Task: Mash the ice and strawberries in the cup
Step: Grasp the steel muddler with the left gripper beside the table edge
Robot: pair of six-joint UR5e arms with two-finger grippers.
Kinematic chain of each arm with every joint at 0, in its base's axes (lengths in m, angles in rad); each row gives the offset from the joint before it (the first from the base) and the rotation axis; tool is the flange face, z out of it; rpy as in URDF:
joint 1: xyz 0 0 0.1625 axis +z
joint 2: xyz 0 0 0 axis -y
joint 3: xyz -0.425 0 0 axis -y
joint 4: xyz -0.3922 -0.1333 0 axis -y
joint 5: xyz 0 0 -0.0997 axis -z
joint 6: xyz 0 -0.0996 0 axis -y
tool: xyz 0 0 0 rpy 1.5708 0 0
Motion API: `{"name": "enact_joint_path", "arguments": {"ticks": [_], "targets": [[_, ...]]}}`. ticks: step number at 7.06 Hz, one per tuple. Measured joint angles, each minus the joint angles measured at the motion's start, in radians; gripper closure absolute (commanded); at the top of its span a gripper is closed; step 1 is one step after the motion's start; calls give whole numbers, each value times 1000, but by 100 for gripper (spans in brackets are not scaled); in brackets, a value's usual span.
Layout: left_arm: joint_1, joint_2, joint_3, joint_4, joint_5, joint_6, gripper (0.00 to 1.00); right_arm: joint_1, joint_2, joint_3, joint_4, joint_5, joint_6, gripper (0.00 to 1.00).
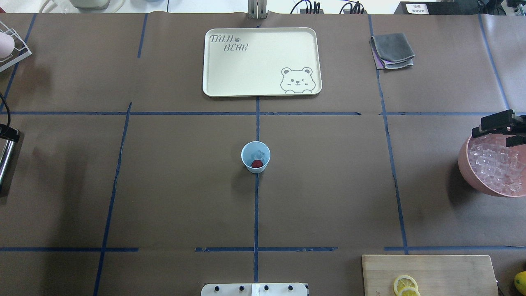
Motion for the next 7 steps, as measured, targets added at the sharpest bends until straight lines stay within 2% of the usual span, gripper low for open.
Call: {"name": "enact_joint_path", "arguments": {"ticks": [7], "targets": [[7, -4, 43, 1, -60, -9, 19, 0, 3, 6, 2, 2, 2, 0]]}}
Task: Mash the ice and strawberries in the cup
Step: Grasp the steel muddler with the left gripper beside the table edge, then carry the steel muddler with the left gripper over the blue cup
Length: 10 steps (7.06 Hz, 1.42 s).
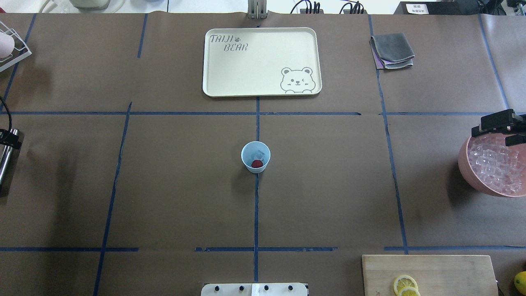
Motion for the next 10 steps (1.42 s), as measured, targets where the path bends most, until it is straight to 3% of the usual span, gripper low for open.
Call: {"name": "enact_joint_path", "arguments": {"ticks": [2, 3, 5, 6, 8, 10], "targets": [[2, -1, 7, 0, -15, 1, 23, 0, 1, -2, 1, 0, 1, 0], [3, -2, 13, 0, -19, 1, 35, 0, 1, -2, 1, 0, 1, 0], [3, -4, 17, 0, -21, 2, 92, 0, 1, 0, 1, 0, 2, 0], [3, -5, 17, 0, -21, 2, 100, 0, 1, 2, 2, 0, 3, 0], [3, -9, 8, 0, -28, 0, 100, 0, 0, 5, 3, 0, 5, 0], [3, -47, -41, 4, -157, -17, 100, 3, -1, 13, 3, 20, 7, 0]]}}
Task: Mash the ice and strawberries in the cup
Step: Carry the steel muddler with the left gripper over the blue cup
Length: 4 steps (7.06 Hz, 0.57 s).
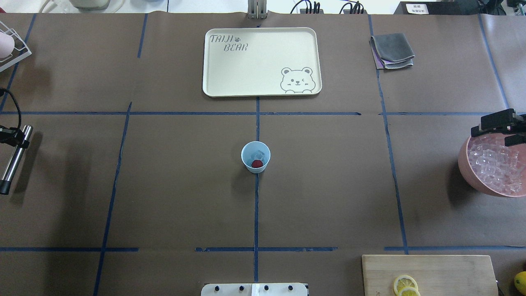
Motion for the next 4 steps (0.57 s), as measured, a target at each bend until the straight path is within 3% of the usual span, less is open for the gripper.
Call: {"name": "enact_joint_path", "arguments": {"ticks": [2, 4], "targets": [[7, -67, -176, 4, -79, -133, 100, 9, 0, 5, 0, 20, 1, 0], [92, -221, -316, 5, -52, -234, 100, 62, -3, 24, -2, 61, 1, 0]]}}
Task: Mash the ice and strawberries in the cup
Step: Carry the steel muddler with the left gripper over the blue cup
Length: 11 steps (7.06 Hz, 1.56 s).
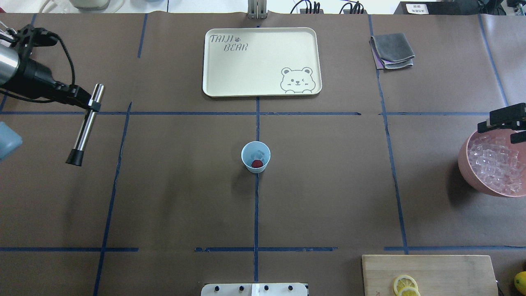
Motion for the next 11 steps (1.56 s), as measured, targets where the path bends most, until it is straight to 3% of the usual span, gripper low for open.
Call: {"name": "enact_joint_path", "arguments": {"ticks": [2, 4, 6, 8, 11], "targets": [[152, -167, -75, -3, 131, -15, 100, 42, -4, 4, 0, 38, -1, 0], [264, -265, -93, -67, 301, -59, 100, 64, -20, 0, 4, 42, -11, 0], [331, -277, -83, -179, 502, -104, 100, 73, -24, -3, 4, 42, -14, 0], [380, -272, -79, -185, 619, 69, 100, 74, -23, -6, 4, 41, -14, 0], [482, -291, -79, -186, 830, 162, 100, 73, -21, -14, 4, 40, -14, 0]]}}
